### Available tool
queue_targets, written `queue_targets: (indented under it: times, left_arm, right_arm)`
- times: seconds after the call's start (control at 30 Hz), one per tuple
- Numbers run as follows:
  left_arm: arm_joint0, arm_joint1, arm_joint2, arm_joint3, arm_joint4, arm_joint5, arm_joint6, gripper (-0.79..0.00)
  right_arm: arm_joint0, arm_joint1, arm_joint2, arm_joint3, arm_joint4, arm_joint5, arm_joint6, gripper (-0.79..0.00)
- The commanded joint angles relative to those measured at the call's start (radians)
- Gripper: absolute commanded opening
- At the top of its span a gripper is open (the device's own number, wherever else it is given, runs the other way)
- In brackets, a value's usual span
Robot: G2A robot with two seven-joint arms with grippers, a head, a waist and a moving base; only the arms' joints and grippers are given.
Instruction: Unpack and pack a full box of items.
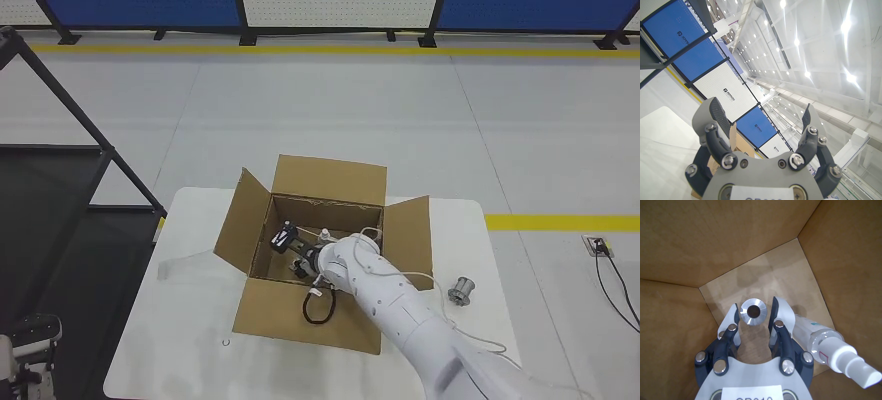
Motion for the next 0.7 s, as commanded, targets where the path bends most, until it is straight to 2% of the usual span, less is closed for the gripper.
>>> queue_targets:
  times: [0.0, 0.07, 0.23, 0.4, 0.57, 0.67]
  left_arm:
    - [0.000, 0.000, 0.000, 0.000, 0.000, 0.000, 0.000, 0.000]
    - [0.000, 0.000, 0.000, 0.000, 0.000, 0.000, 0.000, 0.000]
    - [0.000, 0.000, 0.000, 0.000, 0.000, 0.000, 0.000, 0.000]
    - [0.000, 0.000, 0.000, 0.000, 0.000, 0.000, 0.000, 0.000]
    - [0.000, 0.000, 0.000, 0.000, 0.000, 0.000, 0.000, 0.000]
    - [0.000, 0.000, 0.000, 0.000, 0.000, 0.000, 0.000, 0.000]
  right_arm:
    - [0.003, -0.002, 0.002, 0.007, -0.003, -0.005, -0.008, -0.283]
    - [0.005, -0.004, 0.003, 0.009, -0.008, -0.006, -0.020, -0.234]
    - [0.006, 0.002, 0.012, -0.003, -0.022, -0.039, -0.096, -0.222]
    - [-0.014, 0.028, 0.025, -0.050, -0.062, -0.065, -0.215, -0.179]
    - [-0.065, 0.080, 0.067, -0.158, -0.116, -0.034, -0.360, -0.169]
    - [-0.126, 0.129, 0.117, -0.269, -0.154, -0.012, -0.451, -0.139]
